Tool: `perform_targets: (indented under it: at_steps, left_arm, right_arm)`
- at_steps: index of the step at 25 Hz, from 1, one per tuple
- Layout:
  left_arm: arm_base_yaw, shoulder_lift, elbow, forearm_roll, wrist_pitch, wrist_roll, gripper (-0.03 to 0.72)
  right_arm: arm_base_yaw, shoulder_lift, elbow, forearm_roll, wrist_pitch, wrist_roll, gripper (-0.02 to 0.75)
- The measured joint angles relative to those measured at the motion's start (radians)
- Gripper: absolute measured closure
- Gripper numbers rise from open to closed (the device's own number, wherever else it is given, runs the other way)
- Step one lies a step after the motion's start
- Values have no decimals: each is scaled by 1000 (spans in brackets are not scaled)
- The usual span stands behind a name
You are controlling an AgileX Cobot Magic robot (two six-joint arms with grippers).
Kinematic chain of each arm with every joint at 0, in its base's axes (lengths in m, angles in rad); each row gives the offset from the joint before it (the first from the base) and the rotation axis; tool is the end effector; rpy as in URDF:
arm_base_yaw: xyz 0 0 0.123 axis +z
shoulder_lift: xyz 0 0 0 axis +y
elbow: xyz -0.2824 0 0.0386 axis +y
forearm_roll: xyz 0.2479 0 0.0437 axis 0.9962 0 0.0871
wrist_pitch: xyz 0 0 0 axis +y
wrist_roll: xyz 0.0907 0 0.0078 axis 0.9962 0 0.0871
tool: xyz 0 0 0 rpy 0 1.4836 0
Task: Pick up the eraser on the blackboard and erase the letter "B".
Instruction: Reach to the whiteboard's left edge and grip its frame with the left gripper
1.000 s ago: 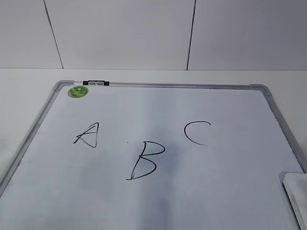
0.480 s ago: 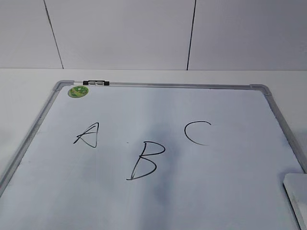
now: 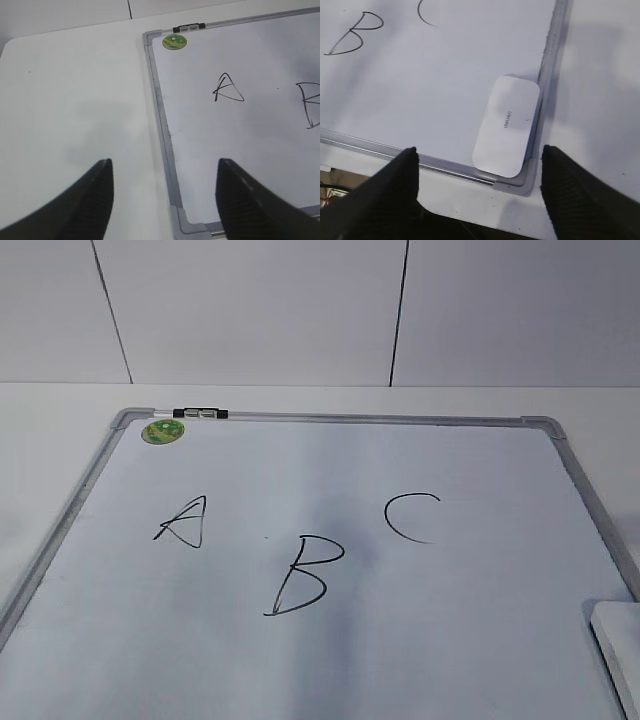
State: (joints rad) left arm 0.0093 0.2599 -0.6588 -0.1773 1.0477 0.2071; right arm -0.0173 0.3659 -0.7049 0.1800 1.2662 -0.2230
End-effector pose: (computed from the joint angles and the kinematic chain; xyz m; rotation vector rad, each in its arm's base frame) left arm 0.0250 -0.0137 0.3219 0.2053 2.1095 -0.0875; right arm 0.0297 0.0150 0.3171 -0.2597 2.3792 0.1194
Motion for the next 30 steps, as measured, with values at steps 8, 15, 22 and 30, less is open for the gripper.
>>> perform_targets:
  at_steps: [8,15,22,30]
  left_arm:
    - [0,34,0,0,0,0,200]
    - [0,34,0,0,0,0,201]
    - [0,34,0,0,-5,0,202]
    - [0,34,0,0,-20,0,202]
  right_arm:
    - [0,45,0,20,0,35,145]
    - [0,125,-4,27,0,39,144]
    - [0,135,-4,27,0,39,145]
    - [0,135,-4,10,0,39,145]
